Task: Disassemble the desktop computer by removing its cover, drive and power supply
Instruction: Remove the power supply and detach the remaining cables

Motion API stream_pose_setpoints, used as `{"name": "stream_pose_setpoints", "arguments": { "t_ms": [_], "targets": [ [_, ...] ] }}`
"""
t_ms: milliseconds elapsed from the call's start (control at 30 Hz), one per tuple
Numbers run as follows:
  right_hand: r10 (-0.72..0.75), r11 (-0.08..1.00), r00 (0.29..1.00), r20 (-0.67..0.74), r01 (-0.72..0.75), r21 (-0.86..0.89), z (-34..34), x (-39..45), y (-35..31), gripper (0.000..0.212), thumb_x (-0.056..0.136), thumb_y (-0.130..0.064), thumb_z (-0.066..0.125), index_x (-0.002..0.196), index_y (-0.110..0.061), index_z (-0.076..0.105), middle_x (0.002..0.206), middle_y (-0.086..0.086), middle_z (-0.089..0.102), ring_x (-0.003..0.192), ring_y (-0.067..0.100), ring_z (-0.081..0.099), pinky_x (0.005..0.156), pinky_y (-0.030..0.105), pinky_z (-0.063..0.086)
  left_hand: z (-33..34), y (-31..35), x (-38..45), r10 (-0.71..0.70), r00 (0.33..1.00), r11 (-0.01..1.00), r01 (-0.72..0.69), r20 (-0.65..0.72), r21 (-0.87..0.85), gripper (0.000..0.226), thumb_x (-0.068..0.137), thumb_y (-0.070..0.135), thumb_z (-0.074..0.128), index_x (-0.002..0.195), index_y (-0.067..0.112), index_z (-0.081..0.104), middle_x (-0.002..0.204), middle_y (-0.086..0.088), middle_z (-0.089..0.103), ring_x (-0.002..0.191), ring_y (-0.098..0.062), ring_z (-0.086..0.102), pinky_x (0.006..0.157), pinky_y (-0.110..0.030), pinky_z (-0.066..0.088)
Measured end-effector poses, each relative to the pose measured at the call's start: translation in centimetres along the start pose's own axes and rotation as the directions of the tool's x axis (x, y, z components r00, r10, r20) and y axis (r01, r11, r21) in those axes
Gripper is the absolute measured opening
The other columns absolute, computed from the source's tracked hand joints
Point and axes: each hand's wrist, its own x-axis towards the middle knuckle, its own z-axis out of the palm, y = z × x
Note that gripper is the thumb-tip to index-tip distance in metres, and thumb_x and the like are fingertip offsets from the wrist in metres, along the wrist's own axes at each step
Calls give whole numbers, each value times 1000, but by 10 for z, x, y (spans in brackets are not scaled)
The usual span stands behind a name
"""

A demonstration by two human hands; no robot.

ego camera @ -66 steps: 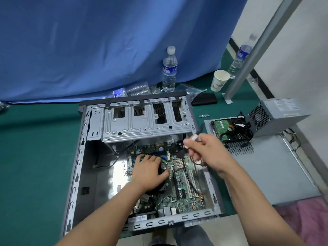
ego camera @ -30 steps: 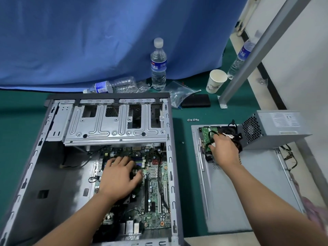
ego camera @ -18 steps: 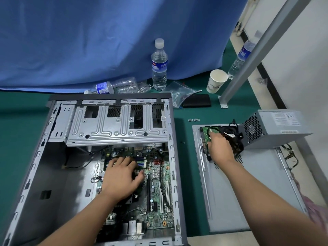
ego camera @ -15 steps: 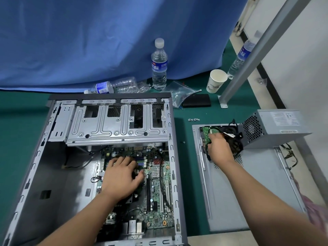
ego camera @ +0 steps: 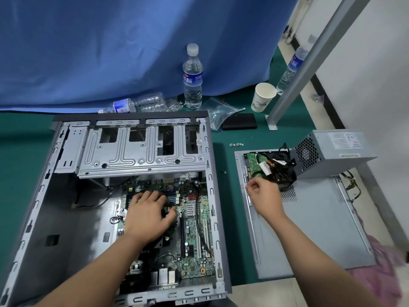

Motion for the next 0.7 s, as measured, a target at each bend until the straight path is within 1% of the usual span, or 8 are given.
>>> {"name": "stream_pose_setpoints", "arguments": {
  "t_ms": [67,133,267,400,467,533,600,700],
  "targets": [
    [108,991,994,26,-106,-81,11,-7,5,10,89,-16,61,93,-9,67,85,8,68,80,24,63,74,36,53,-1,0,0,8,1000,1000,-8,-11,-2,65,79,60,20,92,20,70,91,3,63,94,-22,58,90,-38,37],
    [205,972,979,1,-204,-117,19,-10,8,12,89,-16,59,94,-8,67,92,11,68,84,27,62,70,32,51,-2,0,0,11,1000,1000,-11,-9,2,66,79,60,20,91,20,70,91,3,63,94,-22,57,90,-37,36],
    [308,943,951,-29,-309,-126,31,-9,6,18,89,-18,63,104,-7,64,106,12,61,93,27,59,70,28,43,-3,0,0,-2,1000,1000,1,26,22,71,76,63,13,98,24,68,99,6,62,102,-19,54,93,-35,30],
    [421,906,907,-26,-421,-47,36,-4,5,13,89,-17,63,87,-4,61,95,14,63,88,29,61,67,28,44,-4,1,0,-9,999,1000,8,42,30,76,74,64,9,104,26,67,104,8,61,106,-16,52,96,-34,27],
    [482,876,876,-22,-482,3,36,-1,4,24,88,-15,64,67,-8,54,79,11,60,73,25,58,59,25,40,-3,1,0,-9,999,999,7,53,42,77,74,65,6,105,27,66,105,9,60,107,-15,51,97,-33,26],
    [521,853,854,-8,-520,42,35,1,4,35,87,-13,64,57,-12,45,70,9,56,64,23,52,53,24,36,-3,1,0,-7,999,999,6,47,39,77,74,65,7,105,27,66,105,8,60,107,-15,52,96,-34,27],
    [536,841,844,4,-535,87,33,1,2,32,86,-11,64,58,-12,46,70,7,55,65,23,51,53,24,35,-4,0,1,-5,999,1000,4,43,30,78,74,65,7,105,26,66,105,7,60,107,-16,52,96,-34,28],
    [495,853,869,-2,-485,191,28,-3,0,13,84,-7,61,73,-11,55,79,6,59,74,24,54,63,26,38,-7,1,0,2,999,999,-4,54,35,78,74,66,5,106,27,65,106,8,60,107,-15,52,96,-33,27]
  ]
}}
